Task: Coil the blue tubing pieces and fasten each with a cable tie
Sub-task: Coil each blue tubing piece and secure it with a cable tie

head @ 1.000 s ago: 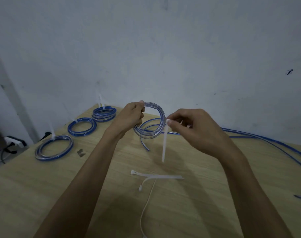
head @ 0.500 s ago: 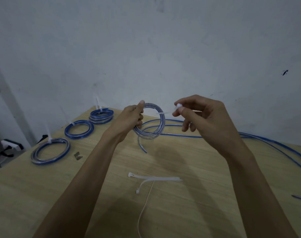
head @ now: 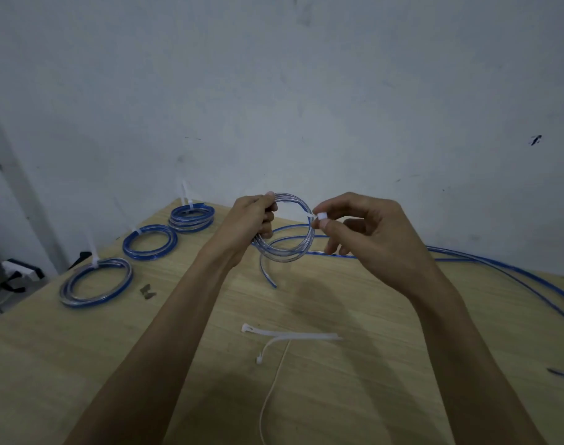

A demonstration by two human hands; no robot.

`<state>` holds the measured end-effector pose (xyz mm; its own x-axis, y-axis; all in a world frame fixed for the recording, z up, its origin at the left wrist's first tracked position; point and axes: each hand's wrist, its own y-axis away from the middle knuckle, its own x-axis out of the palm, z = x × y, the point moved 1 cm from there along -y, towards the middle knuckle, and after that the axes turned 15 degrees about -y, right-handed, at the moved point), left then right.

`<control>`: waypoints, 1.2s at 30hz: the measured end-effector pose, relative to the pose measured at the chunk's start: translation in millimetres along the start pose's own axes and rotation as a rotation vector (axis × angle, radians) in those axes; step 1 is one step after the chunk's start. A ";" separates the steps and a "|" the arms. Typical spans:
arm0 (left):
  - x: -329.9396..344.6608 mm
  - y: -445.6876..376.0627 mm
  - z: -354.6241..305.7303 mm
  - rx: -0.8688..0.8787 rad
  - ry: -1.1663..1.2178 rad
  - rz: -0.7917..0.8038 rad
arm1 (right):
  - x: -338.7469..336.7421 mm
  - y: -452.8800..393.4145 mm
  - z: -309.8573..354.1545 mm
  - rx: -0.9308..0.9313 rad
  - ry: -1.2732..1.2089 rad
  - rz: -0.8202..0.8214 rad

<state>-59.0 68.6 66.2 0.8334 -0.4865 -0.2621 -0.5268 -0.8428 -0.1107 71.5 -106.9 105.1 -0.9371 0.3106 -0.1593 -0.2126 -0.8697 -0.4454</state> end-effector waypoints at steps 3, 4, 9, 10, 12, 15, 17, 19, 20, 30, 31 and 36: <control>2.3 2.6 -2.3 0.016 0.002 0.007 | 4.7 -0.4 -5.1 0.015 0.001 0.008; 3.3 3.3 -2.9 0.027 -0.011 0.008 | 6.7 -0.8 -7.7 0.016 0.011 0.006; 8.8 10.0 -8.3 0.100 -0.047 0.081 | 15.3 -4.1 -22.5 -0.006 0.029 -0.052; 10.2 11.6 -9.7 0.097 -0.037 0.095 | 15.9 -4.5 -24.9 -0.007 0.031 -0.066; 12.0 13.4 -11.3 0.076 -0.012 0.100 | 16.1 -4.6 -28.5 -0.001 0.036 -0.077; 13.1 13.2 -11.6 0.069 0.024 0.122 | 16.3 -4.4 -31.4 -0.001 0.035 -0.062; 13.4 13.2 -12.0 0.078 0.043 0.142 | 17.4 -4.8 -33.1 -0.003 0.033 -0.066; 12.9 14.3 -13.4 0.094 0.010 0.147 | 18.7 -5.8 -34.0 -0.016 0.021 -0.093; 12.8 14.5 -13.5 0.108 -0.017 0.147 | 18.9 -6.4 -34.6 -0.026 0.009 -0.112; 25.9 33.0 -24.5 0.361 -0.423 0.274 | 11.4 -9.3 -41.0 -0.195 0.210 -0.326; 26.2 33.6 -25.4 0.376 -0.432 0.284 | 10.5 -9.7 -42.2 -0.197 0.221 -0.329; 26.0 32.7 -23.8 0.356 -0.422 0.306 | 6.6 -10.3 -46.6 -0.196 0.241 -0.270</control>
<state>-50.6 22.9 78.6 0.5365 -0.4993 -0.6803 -0.8149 -0.5159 -0.2640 80.3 -78.0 67.5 -0.7580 0.6191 -0.2053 -0.3635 -0.6624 -0.6550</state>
